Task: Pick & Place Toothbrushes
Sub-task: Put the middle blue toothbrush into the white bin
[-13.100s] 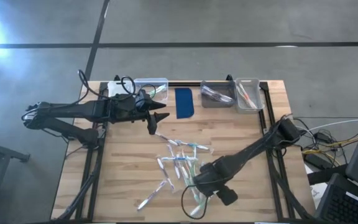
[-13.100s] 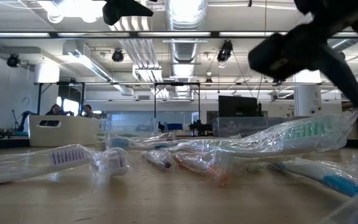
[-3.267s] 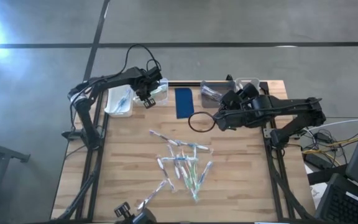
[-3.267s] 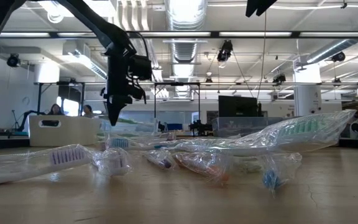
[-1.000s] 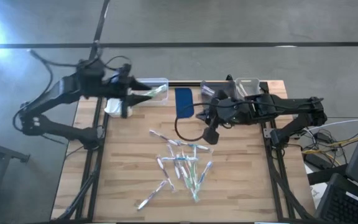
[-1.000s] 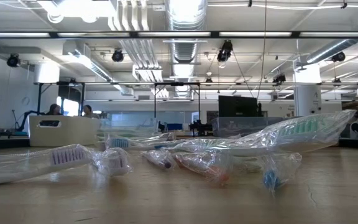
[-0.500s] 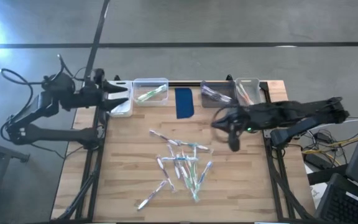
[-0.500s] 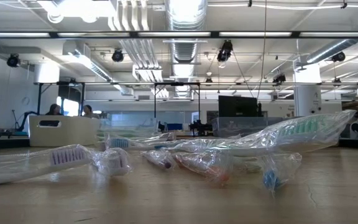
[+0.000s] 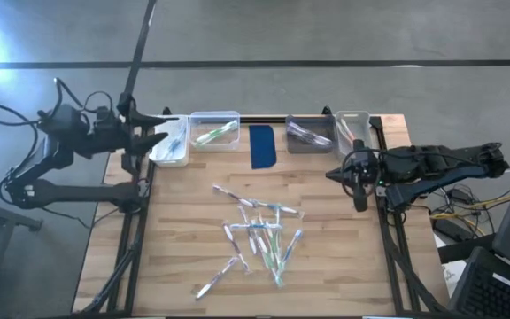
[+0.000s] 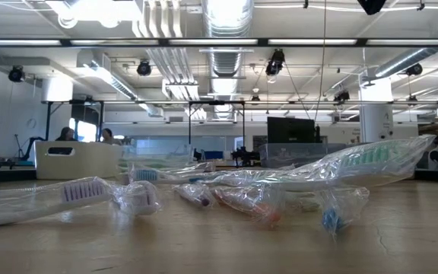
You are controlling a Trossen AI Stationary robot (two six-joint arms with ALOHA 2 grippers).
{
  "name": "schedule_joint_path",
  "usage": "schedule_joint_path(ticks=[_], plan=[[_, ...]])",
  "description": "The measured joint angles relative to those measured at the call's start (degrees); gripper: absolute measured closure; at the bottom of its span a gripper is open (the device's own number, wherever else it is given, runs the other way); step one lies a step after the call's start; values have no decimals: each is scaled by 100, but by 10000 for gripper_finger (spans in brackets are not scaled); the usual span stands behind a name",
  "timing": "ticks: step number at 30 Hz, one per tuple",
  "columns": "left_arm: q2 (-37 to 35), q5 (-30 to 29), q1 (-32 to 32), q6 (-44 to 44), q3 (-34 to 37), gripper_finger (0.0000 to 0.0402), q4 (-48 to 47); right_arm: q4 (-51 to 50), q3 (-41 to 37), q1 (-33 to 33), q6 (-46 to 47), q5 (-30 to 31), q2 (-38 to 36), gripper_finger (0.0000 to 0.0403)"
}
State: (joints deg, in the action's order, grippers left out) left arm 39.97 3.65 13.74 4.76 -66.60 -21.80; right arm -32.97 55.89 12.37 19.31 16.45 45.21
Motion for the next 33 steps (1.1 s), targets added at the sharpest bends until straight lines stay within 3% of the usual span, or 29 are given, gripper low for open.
schedule_joint_path(ticks=[18,33], plan=[[212,-292,2,-1390,4,234,1311,26,-1000,-1,0,0,7,394],[353,-421,2,-1598,10,234,1471,33,-1177,-3,304,0,114,394]])
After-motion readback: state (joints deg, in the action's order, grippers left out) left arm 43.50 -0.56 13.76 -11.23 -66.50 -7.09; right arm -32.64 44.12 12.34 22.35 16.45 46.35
